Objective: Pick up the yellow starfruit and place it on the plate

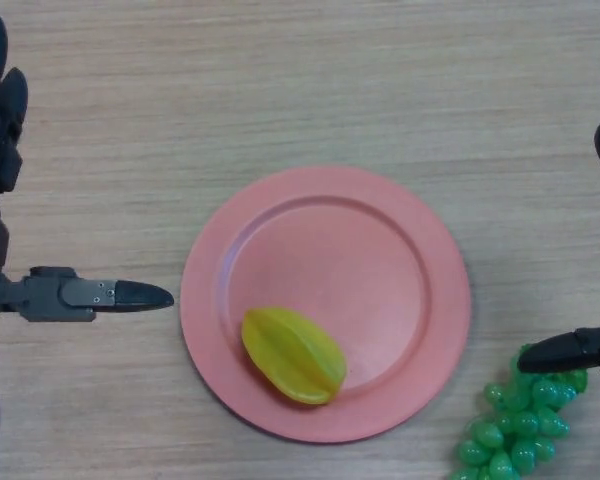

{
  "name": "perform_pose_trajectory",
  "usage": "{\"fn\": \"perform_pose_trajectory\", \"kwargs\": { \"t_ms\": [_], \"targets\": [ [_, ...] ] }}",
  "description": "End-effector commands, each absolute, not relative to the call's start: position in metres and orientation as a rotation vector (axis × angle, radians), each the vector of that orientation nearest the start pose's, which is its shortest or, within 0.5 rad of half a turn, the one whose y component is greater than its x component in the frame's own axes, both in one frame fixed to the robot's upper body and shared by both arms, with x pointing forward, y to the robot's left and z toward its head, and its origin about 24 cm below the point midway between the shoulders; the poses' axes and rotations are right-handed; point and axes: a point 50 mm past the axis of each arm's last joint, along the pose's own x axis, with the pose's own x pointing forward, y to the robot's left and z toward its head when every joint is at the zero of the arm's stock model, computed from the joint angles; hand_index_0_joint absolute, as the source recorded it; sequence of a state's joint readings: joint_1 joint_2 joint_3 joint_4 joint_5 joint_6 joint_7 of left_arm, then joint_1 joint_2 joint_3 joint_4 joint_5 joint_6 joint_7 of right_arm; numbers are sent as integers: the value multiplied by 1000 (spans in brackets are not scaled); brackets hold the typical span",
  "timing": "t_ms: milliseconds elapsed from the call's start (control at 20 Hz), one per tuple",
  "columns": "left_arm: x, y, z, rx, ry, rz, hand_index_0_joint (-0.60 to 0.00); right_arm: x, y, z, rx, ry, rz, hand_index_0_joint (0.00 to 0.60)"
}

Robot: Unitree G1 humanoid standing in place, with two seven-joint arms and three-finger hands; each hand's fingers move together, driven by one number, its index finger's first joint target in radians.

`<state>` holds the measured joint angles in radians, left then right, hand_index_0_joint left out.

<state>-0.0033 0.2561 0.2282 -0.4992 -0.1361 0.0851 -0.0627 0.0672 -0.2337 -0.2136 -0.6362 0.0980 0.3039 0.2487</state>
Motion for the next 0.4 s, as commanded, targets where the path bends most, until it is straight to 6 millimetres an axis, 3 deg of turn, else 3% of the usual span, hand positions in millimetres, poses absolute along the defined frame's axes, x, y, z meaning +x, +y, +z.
{"fn": "perform_pose_trajectory", "kwargs": {
  "t_ms": [50,400],
  "targets": [
    [217,219,193,203,-605,61,0,205,-199,185,-271,-491,121,0],
    [215,223,197,215,-606,49,0,210,-199,188,-261,-496,122,0]
  ]
}}
